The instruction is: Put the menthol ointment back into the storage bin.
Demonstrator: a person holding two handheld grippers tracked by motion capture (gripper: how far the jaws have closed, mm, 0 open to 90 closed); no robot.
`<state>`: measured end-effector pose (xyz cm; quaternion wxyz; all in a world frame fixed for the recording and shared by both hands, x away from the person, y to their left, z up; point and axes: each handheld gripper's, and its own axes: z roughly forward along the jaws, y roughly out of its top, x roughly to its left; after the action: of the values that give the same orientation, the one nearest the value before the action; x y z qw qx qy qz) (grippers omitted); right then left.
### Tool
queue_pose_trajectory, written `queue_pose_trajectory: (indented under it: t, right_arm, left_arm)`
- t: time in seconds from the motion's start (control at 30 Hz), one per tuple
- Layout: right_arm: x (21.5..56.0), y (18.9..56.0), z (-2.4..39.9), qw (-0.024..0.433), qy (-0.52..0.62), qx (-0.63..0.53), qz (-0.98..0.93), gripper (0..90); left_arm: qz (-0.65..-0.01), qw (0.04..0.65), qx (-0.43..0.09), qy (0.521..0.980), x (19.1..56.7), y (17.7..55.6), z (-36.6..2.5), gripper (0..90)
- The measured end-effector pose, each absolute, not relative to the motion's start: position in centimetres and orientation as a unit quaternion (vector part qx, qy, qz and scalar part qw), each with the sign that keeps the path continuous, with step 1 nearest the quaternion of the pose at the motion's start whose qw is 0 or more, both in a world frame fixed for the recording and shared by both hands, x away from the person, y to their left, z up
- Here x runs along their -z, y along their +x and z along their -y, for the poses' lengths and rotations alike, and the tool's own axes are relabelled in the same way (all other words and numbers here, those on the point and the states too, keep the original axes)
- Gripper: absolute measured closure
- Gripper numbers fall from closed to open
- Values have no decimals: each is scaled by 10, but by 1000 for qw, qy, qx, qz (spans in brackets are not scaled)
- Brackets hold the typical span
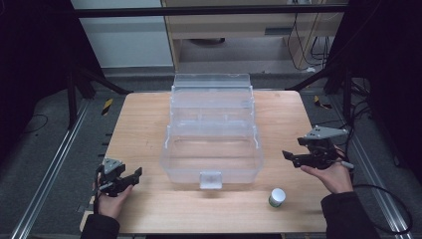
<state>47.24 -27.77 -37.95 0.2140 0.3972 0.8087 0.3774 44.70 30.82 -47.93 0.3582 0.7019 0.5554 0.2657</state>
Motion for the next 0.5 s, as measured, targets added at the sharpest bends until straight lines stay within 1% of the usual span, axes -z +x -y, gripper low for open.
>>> queue_pose_trajectory:
  t: [0.17,0.5]
  right_arm:
    - [372,476,270,210,370,-362,-829,258]
    - [366,478,263,183,333,-343,-859,234]
  left_arm:
    - [-553,356,-266,705,480,448,-307,326]
    - [-551,351,-269,708,481,448,-307,326]
